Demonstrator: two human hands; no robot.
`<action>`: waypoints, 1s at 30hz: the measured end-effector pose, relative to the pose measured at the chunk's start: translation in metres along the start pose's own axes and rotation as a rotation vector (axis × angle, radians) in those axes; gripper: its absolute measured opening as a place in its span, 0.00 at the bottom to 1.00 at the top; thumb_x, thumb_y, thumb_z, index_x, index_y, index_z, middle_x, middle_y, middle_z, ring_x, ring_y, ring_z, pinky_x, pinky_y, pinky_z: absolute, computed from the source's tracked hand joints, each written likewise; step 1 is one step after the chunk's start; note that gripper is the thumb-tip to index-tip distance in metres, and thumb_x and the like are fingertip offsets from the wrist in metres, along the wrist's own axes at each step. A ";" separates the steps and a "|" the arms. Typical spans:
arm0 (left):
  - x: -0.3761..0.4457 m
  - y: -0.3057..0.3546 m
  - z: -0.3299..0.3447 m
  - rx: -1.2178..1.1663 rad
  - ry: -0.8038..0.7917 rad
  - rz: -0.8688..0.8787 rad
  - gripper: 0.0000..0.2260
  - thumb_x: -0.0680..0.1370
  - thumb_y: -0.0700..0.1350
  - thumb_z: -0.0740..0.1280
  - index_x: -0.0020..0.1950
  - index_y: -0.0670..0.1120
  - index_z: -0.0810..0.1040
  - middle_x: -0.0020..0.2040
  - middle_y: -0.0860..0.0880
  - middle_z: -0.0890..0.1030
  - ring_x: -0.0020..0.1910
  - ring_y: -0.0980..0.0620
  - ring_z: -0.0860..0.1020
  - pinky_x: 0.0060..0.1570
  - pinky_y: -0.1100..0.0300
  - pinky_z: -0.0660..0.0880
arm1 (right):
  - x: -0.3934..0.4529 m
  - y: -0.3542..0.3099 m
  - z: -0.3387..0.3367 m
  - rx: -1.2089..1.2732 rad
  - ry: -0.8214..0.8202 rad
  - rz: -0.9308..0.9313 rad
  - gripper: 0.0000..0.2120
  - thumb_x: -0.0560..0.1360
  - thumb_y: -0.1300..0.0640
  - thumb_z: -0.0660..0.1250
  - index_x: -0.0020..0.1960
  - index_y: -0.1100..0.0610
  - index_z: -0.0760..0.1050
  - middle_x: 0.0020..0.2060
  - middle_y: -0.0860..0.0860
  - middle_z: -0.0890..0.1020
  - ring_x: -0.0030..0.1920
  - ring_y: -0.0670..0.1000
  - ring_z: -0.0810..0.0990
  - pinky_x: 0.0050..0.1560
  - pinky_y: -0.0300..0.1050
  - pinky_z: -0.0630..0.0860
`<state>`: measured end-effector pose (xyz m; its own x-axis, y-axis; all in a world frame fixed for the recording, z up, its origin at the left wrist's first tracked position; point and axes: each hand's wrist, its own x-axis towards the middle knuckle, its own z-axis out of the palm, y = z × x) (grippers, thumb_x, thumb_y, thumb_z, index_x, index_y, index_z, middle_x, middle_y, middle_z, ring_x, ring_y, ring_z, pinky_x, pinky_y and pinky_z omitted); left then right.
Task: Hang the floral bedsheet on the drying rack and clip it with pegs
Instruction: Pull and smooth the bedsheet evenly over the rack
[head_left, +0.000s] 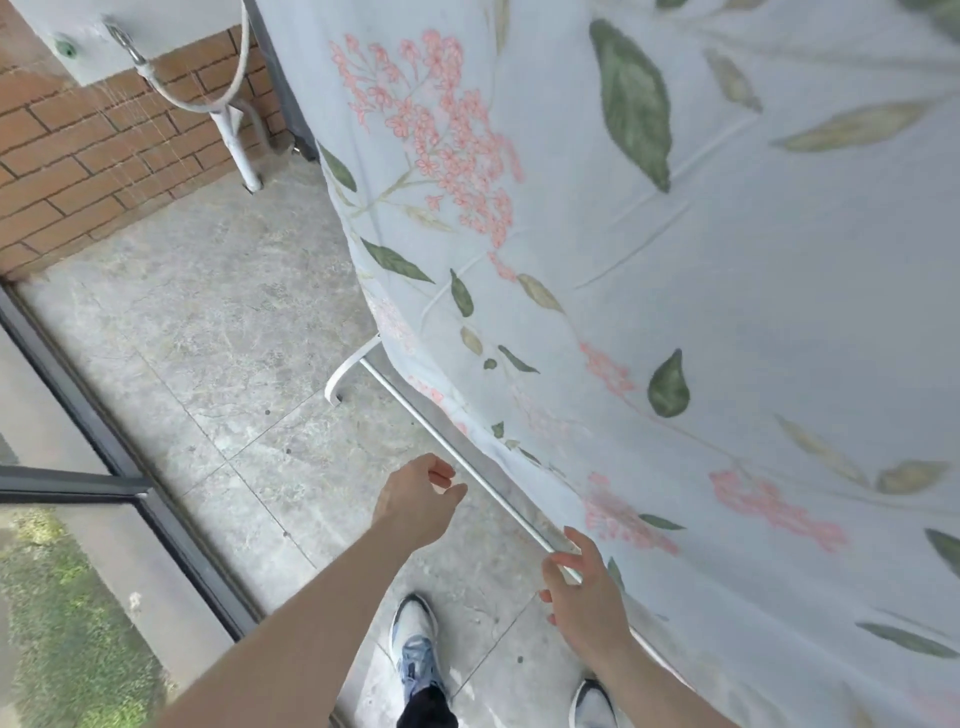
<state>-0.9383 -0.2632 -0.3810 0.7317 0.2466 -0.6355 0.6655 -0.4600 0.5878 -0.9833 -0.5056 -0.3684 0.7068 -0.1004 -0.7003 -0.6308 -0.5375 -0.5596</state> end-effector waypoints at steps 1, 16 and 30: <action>-0.004 0.002 0.008 0.006 -0.008 0.009 0.09 0.78 0.54 0.72 0.56 0.54 0.78 0.51 0.61 0.80 0.48 0.58 0.80 0.48 0.60 0.76 | -0.003 0.008 -0.008 0.000 0.011 0.004 0.19 0.82 0.52 0.66 0.68 0.36 0.65 0.57 0.39 0.79 0.39 0.47 0.87 0.42 0.54 0.84; -0.129 0.057 0.271 -0.202 -0.152 -0.126 0.14 0.77 0.54 0.74 0.58 0.50 0.78 0.52 0.54 0.80 0.47 0.52 0.81 0.45 0.57 0.81 | -0.030 0.193 -0.187 0.185 0.111 0.141 0.24 0.82 0.51 0.67 0.76 0.49 0.67 0.55 0.42 0.80 0.39 0.52 0.87 0.42 0.54 0.84; -0.249 0.133 0.341 -0.334 -0.245 -0.023 0.15 0.74 0.56 0.75 0.57 0.51 0.80 0.52 0.55 0.82 0.52 0.51 0.83 0.55 0.44 0.82 | -0.129 0.204 -0.307 0.439 0.420 0.069 0.19 0.81 0.45 0.68 0.65 0.54 0.70 0.56 0.46 0.82 0.37 0.48 0.87 0.34 0.45 0.82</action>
<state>-1.0825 -0.6767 -0.3149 0.6864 0.0245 -0.7268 0.7218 -0.1444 0.6768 -1.1043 -0.8592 -0.2563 0.6688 -0.4925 -0.5570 -0.6897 -0.1313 -0.7121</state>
